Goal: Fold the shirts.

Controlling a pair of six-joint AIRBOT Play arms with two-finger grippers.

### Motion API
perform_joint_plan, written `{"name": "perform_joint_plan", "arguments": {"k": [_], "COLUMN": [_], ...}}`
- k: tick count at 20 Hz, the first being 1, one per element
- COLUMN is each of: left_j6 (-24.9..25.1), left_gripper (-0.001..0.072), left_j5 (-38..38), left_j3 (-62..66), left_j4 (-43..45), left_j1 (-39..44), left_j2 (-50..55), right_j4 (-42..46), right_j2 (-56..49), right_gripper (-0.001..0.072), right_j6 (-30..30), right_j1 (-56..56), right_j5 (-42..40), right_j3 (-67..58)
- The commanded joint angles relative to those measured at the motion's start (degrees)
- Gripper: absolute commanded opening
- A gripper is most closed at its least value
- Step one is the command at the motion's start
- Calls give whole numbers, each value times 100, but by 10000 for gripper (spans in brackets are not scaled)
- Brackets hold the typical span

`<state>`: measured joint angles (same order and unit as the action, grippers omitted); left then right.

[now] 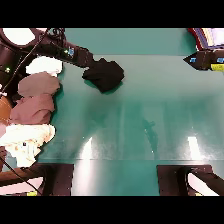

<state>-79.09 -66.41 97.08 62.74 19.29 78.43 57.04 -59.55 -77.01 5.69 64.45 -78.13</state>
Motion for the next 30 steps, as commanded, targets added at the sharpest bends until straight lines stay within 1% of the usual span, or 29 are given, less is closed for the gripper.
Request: {"name": "perform_joint_plan", "arguments": {"k": [1,12,15,16,17,18,19,20,21,22,25,27,30], "left_j6": [2,4,-15,22,116,138,-151,-514,-776,-898,-957,-942,-942], "left_gripper": [26,26,26,26,57,372,639,649,650,650,651,651,650], "left_j5": [2,2,55,299,645,942,1231,1351,1331,1270,1187,1331,1716], "left_j3": [0,0,0,0,0,0,-2,-2,-2,-2,0,0,0], "left_j4": [0,0,-46,-22,98,337,734,1082,1318,1338,1027,688,516], "left_j1": [0,0,2,0,0,-11,-33,-79,-173,-289,-597,-704,-713], "left_j2": [2,2,2,2,20,59,151,304,542,822,1805,2371,2955], "right_j4": [0,0,-7,-9,-7,-9,-26,-46,-46,-42,-44,-44,-44], "right_j2": [2,2,2,2,2,2,2,2,2,0,0,0,0], "right_gripper": [19,19,19,19,19,19,19,19,19,19,19,19,19], "right_j6": [-2,-2,-2,-2,-2,-2,-4,-4,-4,-4,-4,-4,-4], "right_j1": [7,7,28,28,28,28,31,28,28,28,28,28,28], "right_j5": [2,2,-365,-444,-439,-424,-411,-382,-367,-334,-275,-278,-278], "right_j3": [-4,-4,-4,-4,-4,-4,-4,-4,-4,-2,-2,-2,-2]}}
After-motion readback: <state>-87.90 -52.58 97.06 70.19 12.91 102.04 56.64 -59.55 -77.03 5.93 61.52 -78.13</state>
